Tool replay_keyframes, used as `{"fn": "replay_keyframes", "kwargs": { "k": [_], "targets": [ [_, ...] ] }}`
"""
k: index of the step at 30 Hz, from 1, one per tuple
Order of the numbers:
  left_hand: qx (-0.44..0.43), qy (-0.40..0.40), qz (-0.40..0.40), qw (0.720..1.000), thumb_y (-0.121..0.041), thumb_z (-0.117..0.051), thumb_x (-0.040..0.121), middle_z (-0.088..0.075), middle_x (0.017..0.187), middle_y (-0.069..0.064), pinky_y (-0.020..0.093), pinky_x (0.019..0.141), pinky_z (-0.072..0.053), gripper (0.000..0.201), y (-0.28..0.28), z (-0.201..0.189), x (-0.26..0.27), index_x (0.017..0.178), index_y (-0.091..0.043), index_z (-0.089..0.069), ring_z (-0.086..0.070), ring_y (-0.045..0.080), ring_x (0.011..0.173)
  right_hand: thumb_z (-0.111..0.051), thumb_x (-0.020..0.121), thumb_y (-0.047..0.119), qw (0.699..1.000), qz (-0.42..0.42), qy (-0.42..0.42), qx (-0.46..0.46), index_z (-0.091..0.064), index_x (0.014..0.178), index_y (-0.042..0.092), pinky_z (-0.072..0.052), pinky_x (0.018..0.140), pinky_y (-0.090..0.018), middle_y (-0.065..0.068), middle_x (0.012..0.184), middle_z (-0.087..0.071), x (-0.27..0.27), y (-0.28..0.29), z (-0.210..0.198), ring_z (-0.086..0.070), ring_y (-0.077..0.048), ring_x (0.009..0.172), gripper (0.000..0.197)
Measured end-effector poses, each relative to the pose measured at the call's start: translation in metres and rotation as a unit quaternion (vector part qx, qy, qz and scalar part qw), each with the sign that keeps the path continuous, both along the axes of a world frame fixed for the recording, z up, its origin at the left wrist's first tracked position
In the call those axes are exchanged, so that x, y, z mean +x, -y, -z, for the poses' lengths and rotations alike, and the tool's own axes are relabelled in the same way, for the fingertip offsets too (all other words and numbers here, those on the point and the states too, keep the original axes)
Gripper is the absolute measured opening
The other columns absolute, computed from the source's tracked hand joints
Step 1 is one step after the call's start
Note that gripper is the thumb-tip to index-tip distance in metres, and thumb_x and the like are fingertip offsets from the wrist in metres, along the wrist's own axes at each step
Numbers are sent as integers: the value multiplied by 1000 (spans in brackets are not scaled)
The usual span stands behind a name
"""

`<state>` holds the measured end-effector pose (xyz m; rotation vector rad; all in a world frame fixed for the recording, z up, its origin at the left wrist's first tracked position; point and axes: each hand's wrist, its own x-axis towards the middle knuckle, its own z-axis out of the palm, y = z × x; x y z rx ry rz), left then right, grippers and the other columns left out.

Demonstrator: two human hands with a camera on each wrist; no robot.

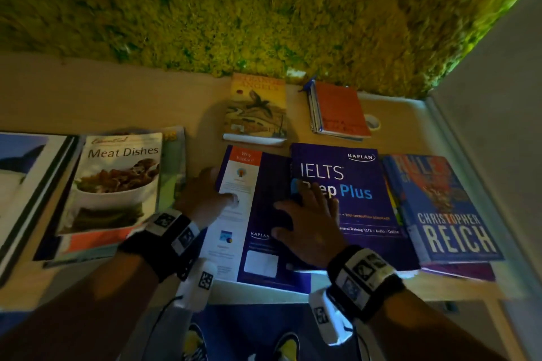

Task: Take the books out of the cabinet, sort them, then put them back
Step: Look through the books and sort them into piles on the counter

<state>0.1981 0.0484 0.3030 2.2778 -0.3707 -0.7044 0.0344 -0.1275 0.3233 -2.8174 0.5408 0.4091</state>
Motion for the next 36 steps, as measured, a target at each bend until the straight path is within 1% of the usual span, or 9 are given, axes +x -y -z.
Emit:
{"fn": "replay_keyframes", "kwargs": {
  "k": [4,10,15,18,21,23,27,32,36],
  "targets": [
    [-50,-71,-50,995,-38,-77,74,-75,103,10,51,92,-54,37,6,-14,2,101,-13,-75,-71,32,93,-57,93,62,999,-16,-27,-28,-32,152,49,6,122,-70,-2,172,18,-6,-4,8,22,-36,156,66],
    [-117,-76,-45,989,-18,-73,86,-68,103,-5,30,74,-52,34,5,-13,-21,116,-22,-57,-65,10,87,-56,96,48,999,-27,13,-35,-31,156,32,-1,123,-68,-3,173,11,-9,3,13,14,-33,158,67],
    [-151,-48,-77,984,-29,-84,70,-75,102,5,43,90,-58,49,-41,-53,6,115,-20,-67,-74,16,89,-49,89,43,996,0,82,-30,-51,143,27,-21,116,-73,-8,168,-24,-10,2,21,-20,-38,156,57],
    [-144,-2,-111,983,-26,-80,80,-74,106,7,50,84,-57,43,-55,-92,10,119,-20,-63,-72,30,91,-52,93,38,989,7,140,49,-47,136,28,-36,112,-60,-9,149,-47,-3,-3,0,-43,-32,139,44],
    [-249,-12,-105,963,-13,-71,89,-74,99,13,46,73,-59,26,-45,-121,-9,113,-14,-63,-73,32,88,-58,103,39,915,44,213,340,-57,137,23,-49,104,-41,-3,135,-62,14,-28,-44,-62,-16,115,38],
    [-308,-23,-61,949,-9,-60,94,-72,96,14,35,64,-58,20,-30,-142,-30,114,-14,-64,-72,23,81,-57,102,44,824,61,203,525,-60,128,33,-52,103,-48,7,126,-69,23,-50,-72,-66,-15,116,28],
    [-300,-84,63,948,-11,-50,100,-74,113,12,39,92,-55,33,1,-157,-56,129,-23,-61,-70,24,107,-64,96,36,650,160,183,720,-58,138,17,-58,95,-48,-22,129,-67,23,-43,-91,-68,-32,117,46],
    [-303,-114,-15,946,-27,-62,84,-71,118,8,41,91,-51,43,-10,-139,-43,126,-23,-60,-68,32,109,-66,87,17,757,217,235,570,-73,111,16,-62,86,-44,-14,105,-74,11,15,-90,-73,-25,100,25],
    [-186,-108,-61,975,-19,-55,99,-68,114,15,43,84,-49,22,-29,-88,-43,119,-27,-60,-66,34,103,-67,94,33,735,262,215,588,-72,117,23,-53,97,-65,-17,117,-74,3,31,-92,-70,-40,110,25]
  ]
}}
